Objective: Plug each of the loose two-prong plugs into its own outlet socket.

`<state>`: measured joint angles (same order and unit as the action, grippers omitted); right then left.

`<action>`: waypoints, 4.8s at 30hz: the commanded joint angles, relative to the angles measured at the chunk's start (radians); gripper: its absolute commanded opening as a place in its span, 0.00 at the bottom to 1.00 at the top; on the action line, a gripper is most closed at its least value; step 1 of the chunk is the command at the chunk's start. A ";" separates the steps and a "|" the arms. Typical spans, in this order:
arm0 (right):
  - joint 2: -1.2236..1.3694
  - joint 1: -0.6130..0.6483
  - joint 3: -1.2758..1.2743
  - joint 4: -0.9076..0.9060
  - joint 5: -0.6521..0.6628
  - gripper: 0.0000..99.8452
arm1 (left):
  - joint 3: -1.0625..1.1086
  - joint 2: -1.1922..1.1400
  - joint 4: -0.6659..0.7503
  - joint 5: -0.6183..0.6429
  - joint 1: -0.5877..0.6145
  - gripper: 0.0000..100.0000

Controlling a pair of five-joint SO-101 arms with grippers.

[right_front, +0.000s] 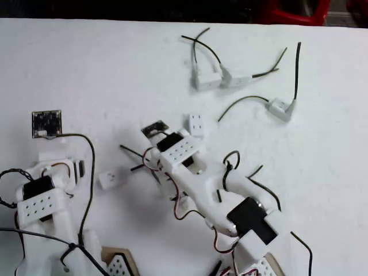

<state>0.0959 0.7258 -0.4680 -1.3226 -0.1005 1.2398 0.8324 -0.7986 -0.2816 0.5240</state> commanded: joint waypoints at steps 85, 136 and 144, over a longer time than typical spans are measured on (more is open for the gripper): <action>-1.388 0.025 -0.741 0.691 -0.072 0.02 | -0.009 0.561 -0.014 0.230 -0.634 0.24; -1.386 -0.360 -0.776 0.855 -0.028 0.02 | -0.074 0.553 -0.055 0.132 -0.657 0.29; -1.386 -0.630 -0.776 0.990 -0.190 0.02 | -0.333 0.179 -0.140 0.138 -0.668 0.33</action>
<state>-1.2789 0.1718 -1.2658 -0.3790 -0.2386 1.1093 1.2405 -0.8999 -0.1603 -0.1435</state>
